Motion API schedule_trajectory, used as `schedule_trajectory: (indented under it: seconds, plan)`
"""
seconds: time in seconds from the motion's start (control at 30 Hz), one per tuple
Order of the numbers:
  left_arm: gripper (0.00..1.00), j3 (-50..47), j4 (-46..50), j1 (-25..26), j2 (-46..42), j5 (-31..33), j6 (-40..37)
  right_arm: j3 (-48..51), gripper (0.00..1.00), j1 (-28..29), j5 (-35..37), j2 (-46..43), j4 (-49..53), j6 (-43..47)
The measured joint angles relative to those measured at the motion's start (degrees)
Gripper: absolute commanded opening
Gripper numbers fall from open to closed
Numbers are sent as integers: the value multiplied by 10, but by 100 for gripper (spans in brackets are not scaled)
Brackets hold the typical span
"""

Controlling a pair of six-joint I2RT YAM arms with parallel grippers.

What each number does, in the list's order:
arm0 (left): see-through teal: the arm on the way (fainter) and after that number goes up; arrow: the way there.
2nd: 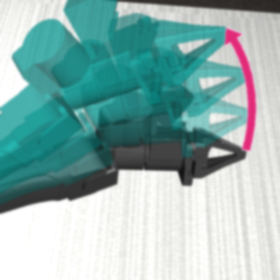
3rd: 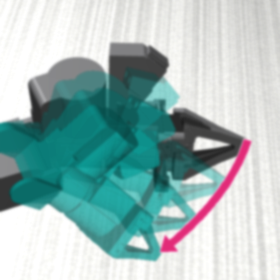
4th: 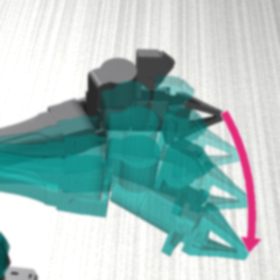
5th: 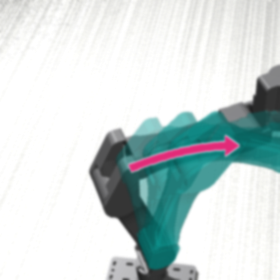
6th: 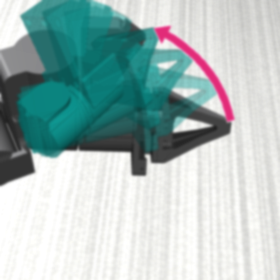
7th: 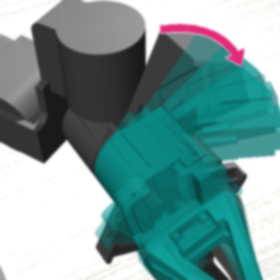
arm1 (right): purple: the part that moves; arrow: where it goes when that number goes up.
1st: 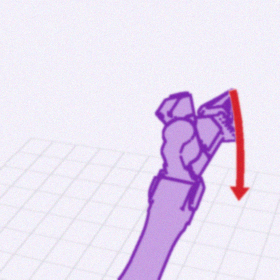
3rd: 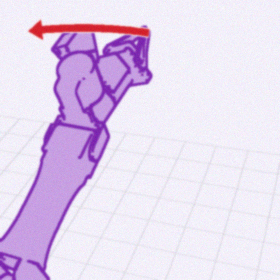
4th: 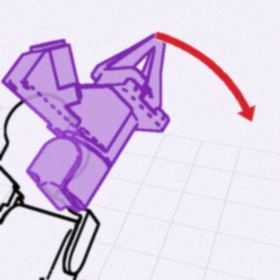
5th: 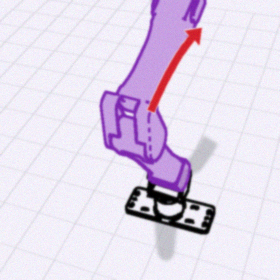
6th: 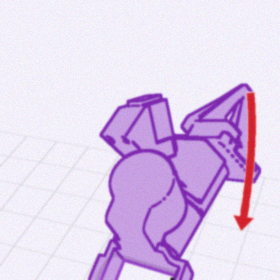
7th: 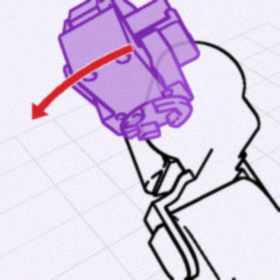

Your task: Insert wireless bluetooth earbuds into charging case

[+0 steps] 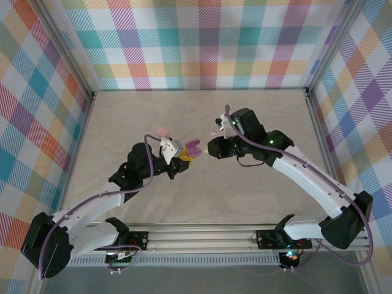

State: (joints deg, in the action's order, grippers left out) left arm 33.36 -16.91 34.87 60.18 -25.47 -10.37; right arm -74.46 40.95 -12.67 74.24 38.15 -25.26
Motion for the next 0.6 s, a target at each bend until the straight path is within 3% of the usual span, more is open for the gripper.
schedule_trajectory:
  seconds: [0.6]
  plan:
    - [1, 15, -20, 16, 40, -2, -10, -14, 16, 0, -27, 49, -23, 1]
